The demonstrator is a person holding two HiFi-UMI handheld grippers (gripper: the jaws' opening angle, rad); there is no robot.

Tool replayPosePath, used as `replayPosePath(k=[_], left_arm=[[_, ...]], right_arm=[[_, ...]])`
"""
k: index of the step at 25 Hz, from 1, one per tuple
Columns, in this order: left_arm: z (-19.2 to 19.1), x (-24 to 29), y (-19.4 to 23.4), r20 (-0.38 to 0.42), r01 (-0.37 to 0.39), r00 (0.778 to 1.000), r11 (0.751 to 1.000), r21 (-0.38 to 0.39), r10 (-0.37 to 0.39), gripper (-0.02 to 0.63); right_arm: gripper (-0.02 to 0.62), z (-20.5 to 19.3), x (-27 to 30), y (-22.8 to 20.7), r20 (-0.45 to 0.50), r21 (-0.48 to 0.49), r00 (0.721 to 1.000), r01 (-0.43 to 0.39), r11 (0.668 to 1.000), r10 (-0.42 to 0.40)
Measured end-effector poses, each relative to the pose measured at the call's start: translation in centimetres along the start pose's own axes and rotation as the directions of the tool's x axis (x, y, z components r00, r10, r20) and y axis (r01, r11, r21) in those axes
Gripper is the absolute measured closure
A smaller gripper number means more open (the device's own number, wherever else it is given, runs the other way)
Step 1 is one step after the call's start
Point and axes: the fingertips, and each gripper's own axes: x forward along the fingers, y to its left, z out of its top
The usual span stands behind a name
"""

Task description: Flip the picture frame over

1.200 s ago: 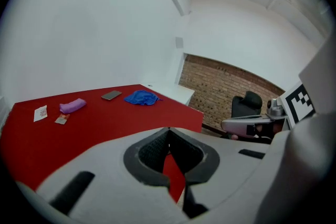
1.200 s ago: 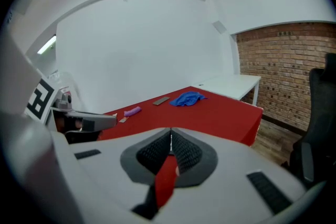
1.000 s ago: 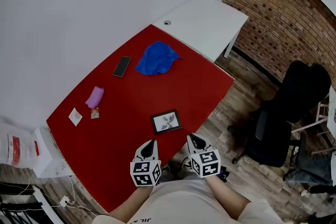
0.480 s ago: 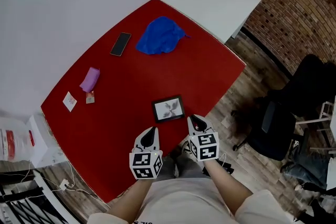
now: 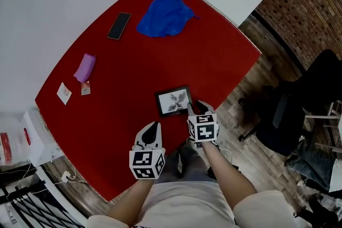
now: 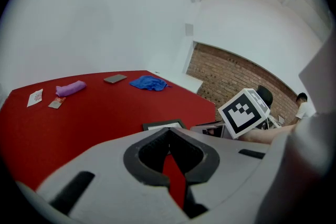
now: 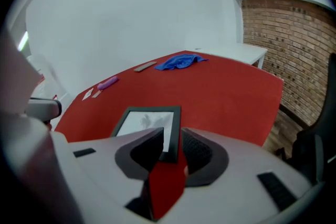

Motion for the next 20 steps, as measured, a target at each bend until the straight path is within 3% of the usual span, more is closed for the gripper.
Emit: replayPosePath(k=[6, 16, 20], left_arm=[[-0.6, 0.6, 1.3, -0.021, -0.016, 1.0, 1.0, -0.012, 0.015, 0.6], [-0.7, 1.3, 2.1, -0.03, -0.017, 0.999, 0.999, -0.027, 0.016, 0.6], [-0.7, 1.4, 2.0, -0.031, -0.015, 0.999, 0.999, -0.032, 0.014, 0.6]], right_arm=[[0.511, -1.0, 2.4, -0.8, -0.056, 0.011, 0.998, 0.028, 1.0, -0.027], [0.51, -1.2, 3.3, -0.4, -0.075, 0.07, 0.997, -0.013, 0.997, 0.018], [0.511, -1.2, 3.3, -0.2, -0.092, 0.034, 0.995, -0.021, 0.999, 0.024]])
